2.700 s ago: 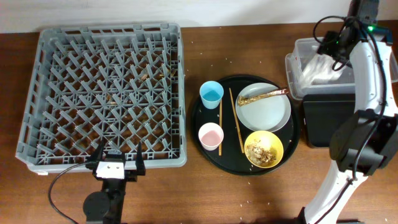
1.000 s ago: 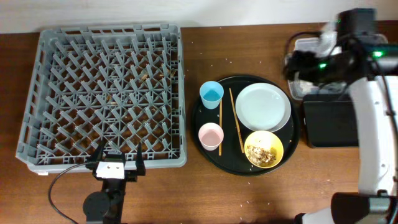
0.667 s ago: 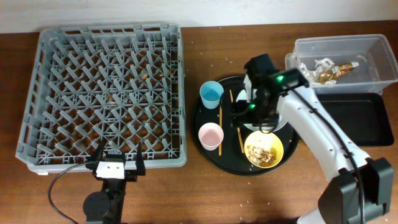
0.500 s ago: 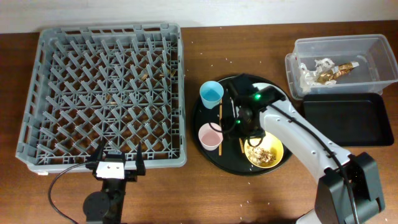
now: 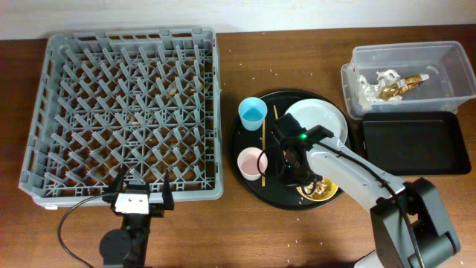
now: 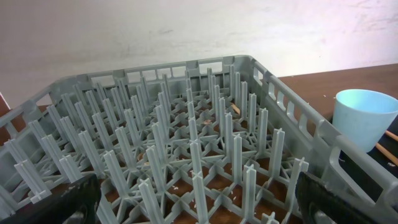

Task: Sort waste into correct bins and load items into the dishwasher rack
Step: 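Grasp the yellow bowl with the right gripper and lift it, then tip the yellow bowl over the black tray to dump the food scraps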

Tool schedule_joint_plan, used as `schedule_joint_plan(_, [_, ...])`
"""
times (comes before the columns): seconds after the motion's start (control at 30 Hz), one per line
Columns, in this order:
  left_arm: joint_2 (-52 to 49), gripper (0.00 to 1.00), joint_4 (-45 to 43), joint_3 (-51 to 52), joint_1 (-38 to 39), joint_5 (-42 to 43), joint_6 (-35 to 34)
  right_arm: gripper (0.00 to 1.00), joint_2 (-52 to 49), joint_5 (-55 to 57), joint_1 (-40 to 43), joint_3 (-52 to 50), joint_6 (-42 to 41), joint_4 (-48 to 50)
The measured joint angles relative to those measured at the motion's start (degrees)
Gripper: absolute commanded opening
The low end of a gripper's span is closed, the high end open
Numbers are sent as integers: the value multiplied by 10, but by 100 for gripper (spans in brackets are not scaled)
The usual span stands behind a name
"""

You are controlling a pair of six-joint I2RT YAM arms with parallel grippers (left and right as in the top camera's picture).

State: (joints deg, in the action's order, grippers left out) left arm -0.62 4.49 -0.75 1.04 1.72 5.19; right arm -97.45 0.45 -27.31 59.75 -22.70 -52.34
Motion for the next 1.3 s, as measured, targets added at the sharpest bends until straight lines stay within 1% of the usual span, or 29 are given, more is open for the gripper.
schedule_joint_plan(0.07, [0,99,0,0,0,0,0,4,0,0,0,1,0,-2])
schedule_joint_plan(0.1, [0,99,0,0,0,0,0,4,1,4,0,14,2,-24])
schedule_joint_plan(0.13, [0,99,0,0,0,0,0,4,1,0,7,59,11,-63])
schedule_joint_plan(0.17, [0,99,0,0,0,0,0,4,1,-4,20,129,31,-120])
schedule_joint_plan(0.2, [0,99,-1,0,0,0,0,4,3,-5,33,179,43,-146])
schedule_joint_plan(0.23, [1,99,-1,0,0,0,0,4,5,-9,76,259,59,-204])
schedule_joint_plan(0.3, [0,99,0,0,0,0,0,5,8,-25,154,318,83,-214])
schedule_joint_plan(0.33, [0,99,0,0,0,0,0,6,9,-54,228,328,121,-211])
schedule_joint_plan(0.37, [0,99,0,0,0,0,0,6,9,-100,273,328,153,-211])
schedule_joint_plan(0.4, [0,99,0,0,0,0,0,6,9,-159,354,328,194,-206])
schedule_joint_plan(0.53, [0,99,0,0,0,0,0,6,-9,-342,559,328,282,-168])
schedule_joint_plan(0.6, [0,99,0,0,0,0,0,5,-50,-422,608,328,318,-164])
schedule_joint_plan(0.63, [0,99,0,0,0,0,0,4,-80,-485,631,327,348,-162])
schedule_joint_plan(0.73, [0,99,0,0,0,0,0,4,-148,-599,674,296,395,-154])
schedule_joint_plan(0.83, [0,99,0,0,0,0,0,4,-195,-719,711,264,407,-153])
schedule_joint_plan(0.87, [0,99,0,0,0,0,0,4,-203,-760,733,257,392,-158])
schedule_joint_plan(0.93, [0,99,0,0,0,0,0,4,-205,-792,766,256,359,-158])
schedule_joint_plan(1.03, [0,99,0,0,0,0,0,4,-205,-821,808,256,315,-158])
schedule_joint_plan(1.17, [0,99,0,0,0,0,0,4,-205,-861,812,256,286,-160])
schedule_joint_plan(1.3, [0,99,0,0,0,0,0,4,-205,-872,812,256,269,-153])
